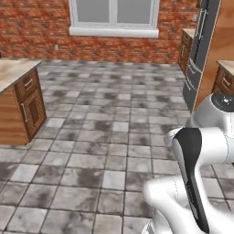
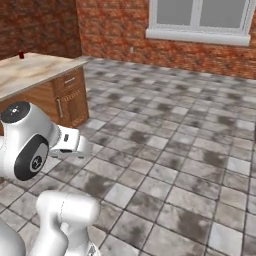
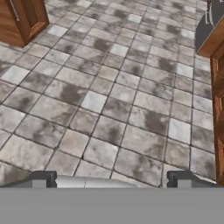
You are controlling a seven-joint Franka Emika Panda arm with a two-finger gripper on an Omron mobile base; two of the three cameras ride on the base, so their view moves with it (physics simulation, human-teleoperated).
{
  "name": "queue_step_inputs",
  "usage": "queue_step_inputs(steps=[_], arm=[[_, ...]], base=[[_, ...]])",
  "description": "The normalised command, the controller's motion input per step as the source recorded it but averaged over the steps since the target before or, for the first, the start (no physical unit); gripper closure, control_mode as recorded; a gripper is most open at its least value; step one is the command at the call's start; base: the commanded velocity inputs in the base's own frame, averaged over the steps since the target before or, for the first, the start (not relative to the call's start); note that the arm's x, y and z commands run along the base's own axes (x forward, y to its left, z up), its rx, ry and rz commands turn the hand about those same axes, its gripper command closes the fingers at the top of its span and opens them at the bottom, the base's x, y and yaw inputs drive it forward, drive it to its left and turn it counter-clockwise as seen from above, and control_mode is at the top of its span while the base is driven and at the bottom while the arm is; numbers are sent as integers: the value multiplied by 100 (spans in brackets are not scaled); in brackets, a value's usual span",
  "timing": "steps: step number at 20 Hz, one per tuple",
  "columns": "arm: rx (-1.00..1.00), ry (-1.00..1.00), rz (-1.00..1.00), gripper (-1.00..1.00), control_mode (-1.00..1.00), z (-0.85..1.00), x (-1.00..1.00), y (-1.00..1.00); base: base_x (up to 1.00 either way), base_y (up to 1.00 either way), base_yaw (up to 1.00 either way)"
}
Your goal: Four empty soda cans are scattered around the kitchen. Gather all the cans and cluster them next to the stove for recycling.
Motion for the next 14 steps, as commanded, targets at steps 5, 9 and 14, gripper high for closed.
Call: queue_step_inputs(steps=[5,9,14], arm=[[0,0,0,-100,100,0,0,0],[0,0,0,-100,100,0,0,0],[0,0,0,-100,100,0,0,0]], base=[[100,5,6],[100,1,5],[100,0,4]])
